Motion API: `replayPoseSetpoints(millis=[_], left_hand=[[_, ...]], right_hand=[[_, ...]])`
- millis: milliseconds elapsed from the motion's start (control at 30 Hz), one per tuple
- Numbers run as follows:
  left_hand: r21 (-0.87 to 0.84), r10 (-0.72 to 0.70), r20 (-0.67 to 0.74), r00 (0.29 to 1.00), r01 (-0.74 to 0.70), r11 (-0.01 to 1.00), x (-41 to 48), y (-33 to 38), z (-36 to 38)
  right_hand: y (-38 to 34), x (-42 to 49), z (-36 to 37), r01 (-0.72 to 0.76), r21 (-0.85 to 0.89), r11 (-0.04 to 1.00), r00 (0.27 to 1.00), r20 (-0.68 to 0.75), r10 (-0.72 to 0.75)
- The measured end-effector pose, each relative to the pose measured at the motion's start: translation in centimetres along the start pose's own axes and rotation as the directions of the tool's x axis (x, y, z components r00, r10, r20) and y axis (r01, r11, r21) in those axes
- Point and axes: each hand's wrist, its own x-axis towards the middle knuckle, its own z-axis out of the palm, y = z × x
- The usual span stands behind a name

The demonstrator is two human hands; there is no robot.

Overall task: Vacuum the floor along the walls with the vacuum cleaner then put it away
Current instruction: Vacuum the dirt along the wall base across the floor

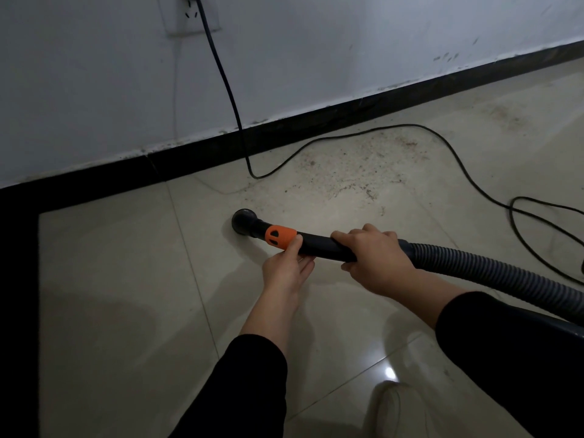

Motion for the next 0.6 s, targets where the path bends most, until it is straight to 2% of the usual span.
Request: replayPoseSetpoints(millis=[600], left_hand=[[-0.055,0.083,-0.101,0.991,-0.089,0.995,2.9,2.9,-2.8]], right_hand=[[-4.3,3.9,0.9,0.112,-0.03,0.993,0.994,-0.008,-0.112]])
